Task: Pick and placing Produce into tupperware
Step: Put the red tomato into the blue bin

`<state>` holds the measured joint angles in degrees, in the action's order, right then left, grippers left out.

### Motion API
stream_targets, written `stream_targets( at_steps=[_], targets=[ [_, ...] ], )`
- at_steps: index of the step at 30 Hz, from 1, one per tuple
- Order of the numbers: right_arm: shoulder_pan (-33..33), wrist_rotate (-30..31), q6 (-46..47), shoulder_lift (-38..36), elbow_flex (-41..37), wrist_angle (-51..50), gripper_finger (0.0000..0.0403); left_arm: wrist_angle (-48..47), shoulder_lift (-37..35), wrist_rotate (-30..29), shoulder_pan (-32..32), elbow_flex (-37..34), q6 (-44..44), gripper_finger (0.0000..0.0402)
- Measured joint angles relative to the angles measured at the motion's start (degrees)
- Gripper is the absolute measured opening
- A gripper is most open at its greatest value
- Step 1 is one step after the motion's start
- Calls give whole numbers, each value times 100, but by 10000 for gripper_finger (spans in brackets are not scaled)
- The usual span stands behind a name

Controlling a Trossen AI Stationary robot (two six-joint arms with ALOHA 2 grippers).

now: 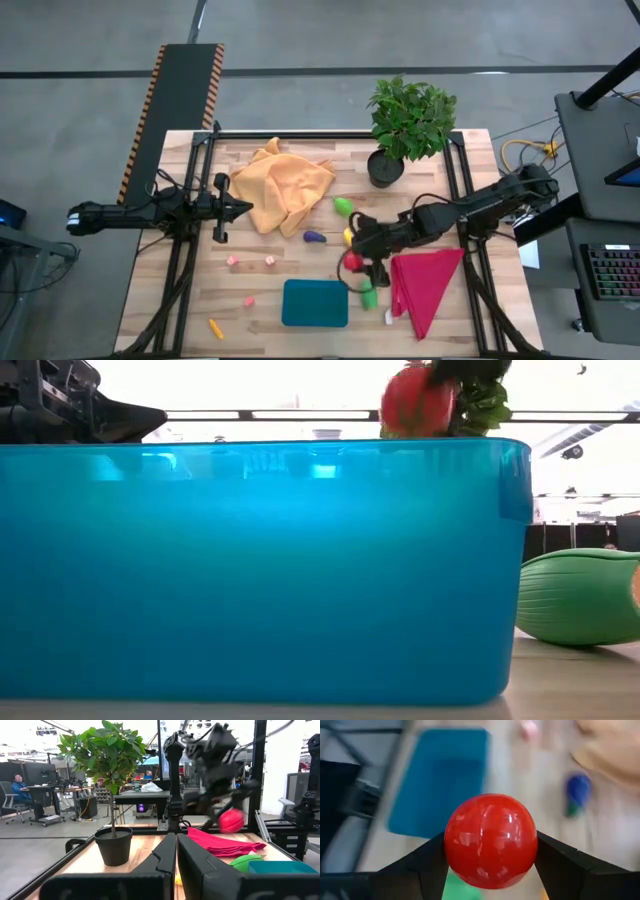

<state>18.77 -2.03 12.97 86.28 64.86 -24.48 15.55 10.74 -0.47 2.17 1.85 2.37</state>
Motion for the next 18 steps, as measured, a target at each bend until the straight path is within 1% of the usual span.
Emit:
stream_targets(
  at_steps=[4, 10, 15, 18],
  targets=[
    [334, 37, -117, 0, 388, 23, 249, 1, 0, 2, 1, 0, 0, 0],
    [634, 118, -297, 133, 388, 797, 249, 2, 0, 2, 0, 0, 0, 0],
    [662, 271, -222, 510, 395, 1024, 249, -3, 11, 2, 1, 0, -8, 0],
    [657, 325, -65, 868, 458, 1493, 249, -4, 24, 0, 2, 0, -11, 0]
  ],
)
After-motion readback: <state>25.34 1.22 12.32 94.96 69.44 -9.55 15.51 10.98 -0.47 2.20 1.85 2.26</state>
